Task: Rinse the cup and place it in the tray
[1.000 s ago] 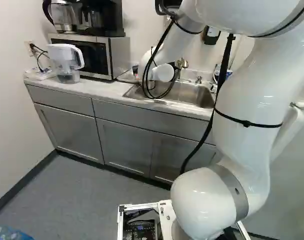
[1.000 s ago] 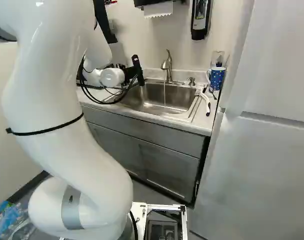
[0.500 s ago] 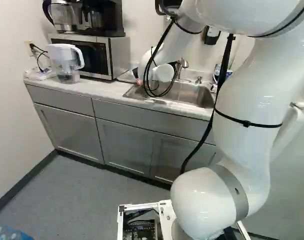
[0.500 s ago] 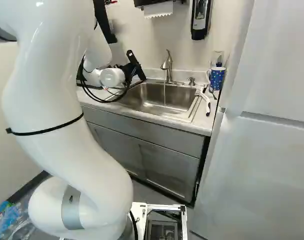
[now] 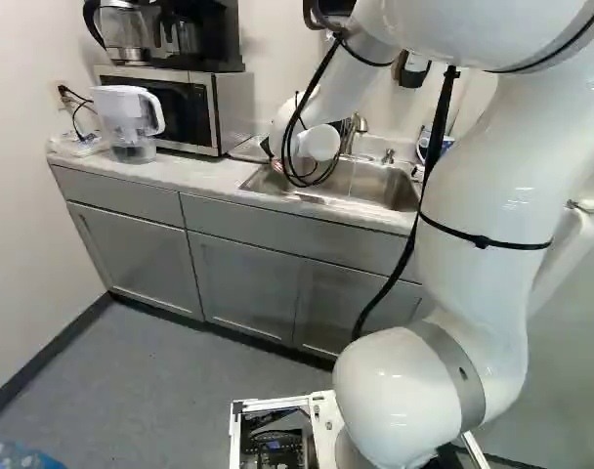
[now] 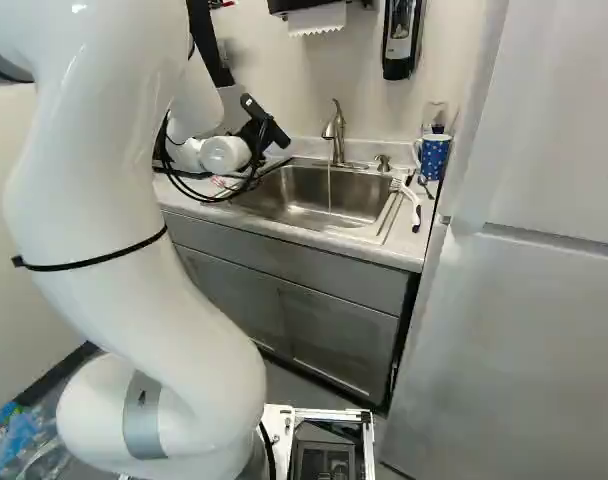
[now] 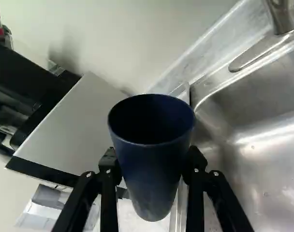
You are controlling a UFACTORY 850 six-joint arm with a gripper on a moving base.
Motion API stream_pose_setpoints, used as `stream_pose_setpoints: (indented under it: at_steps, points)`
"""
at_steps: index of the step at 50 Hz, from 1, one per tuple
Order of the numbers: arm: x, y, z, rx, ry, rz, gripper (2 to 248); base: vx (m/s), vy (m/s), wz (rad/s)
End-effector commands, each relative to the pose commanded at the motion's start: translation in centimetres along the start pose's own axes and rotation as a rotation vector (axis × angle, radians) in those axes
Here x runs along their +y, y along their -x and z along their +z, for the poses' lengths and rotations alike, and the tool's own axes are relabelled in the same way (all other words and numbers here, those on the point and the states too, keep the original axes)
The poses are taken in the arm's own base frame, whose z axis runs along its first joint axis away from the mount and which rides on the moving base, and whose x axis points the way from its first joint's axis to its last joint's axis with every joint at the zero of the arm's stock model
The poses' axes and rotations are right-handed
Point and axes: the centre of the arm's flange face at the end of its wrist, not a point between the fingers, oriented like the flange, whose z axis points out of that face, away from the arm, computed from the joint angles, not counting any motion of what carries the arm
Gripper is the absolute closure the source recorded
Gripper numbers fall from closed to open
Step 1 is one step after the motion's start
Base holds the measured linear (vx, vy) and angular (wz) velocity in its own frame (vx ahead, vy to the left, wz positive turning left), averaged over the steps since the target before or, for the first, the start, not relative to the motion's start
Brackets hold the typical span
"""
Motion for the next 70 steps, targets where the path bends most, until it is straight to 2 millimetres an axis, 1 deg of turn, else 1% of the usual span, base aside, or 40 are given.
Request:
stream_pose_setpoints:
  at_steps: [70]
  points:
    - [0.0,0.0,0.0,0.0,0.0,-0.735,124,0.0,0.0,0.0]
